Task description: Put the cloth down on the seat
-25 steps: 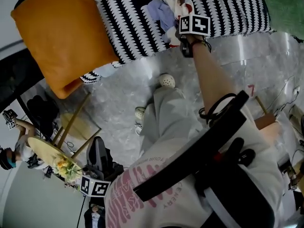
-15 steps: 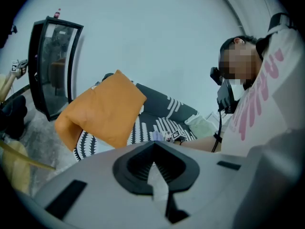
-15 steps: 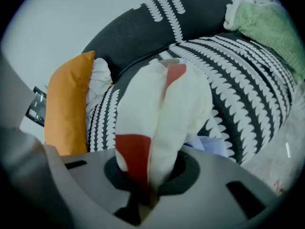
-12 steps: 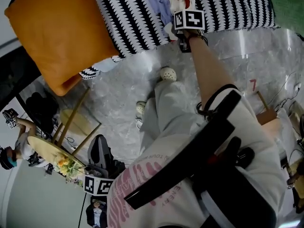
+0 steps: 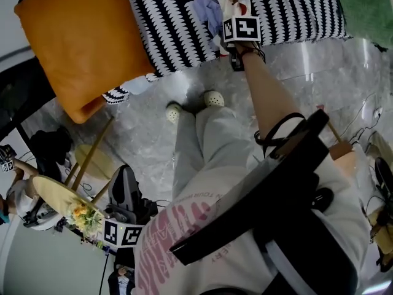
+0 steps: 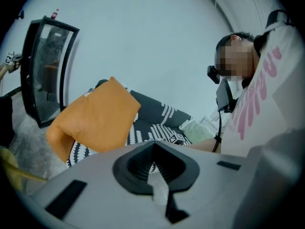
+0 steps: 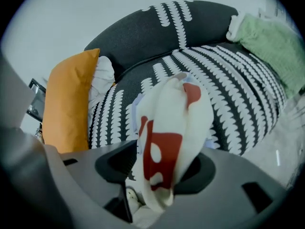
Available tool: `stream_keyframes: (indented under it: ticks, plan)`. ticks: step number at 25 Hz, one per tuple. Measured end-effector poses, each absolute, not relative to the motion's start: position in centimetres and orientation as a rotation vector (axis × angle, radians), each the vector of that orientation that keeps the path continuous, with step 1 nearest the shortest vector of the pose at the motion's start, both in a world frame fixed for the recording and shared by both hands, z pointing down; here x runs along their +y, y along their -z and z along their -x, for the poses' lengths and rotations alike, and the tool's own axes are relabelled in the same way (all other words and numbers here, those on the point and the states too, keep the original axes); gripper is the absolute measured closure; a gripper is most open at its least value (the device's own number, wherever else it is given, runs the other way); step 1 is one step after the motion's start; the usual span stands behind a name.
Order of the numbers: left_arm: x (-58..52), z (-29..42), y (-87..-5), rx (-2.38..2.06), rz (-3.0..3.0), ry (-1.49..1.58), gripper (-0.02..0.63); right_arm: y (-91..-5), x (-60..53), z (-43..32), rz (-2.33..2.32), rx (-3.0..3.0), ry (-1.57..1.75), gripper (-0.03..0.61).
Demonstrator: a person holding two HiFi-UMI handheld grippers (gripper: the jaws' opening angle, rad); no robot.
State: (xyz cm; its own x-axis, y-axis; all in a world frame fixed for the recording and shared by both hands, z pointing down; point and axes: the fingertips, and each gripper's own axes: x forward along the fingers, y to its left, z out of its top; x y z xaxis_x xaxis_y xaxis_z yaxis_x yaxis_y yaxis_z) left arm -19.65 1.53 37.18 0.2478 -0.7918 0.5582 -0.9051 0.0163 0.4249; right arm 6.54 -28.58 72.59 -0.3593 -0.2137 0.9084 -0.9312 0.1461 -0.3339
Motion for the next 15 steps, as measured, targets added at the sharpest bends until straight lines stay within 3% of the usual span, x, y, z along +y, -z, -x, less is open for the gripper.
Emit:
stream_keyframes:
  ticks: [15]
  plan:
    - [-9.6, 28.0, -29.5, -1.417, -2.193, 0.038, 0.604, -59.1, -27.5, -6.0, -1.391, -1.731, -1.508, 0.354]
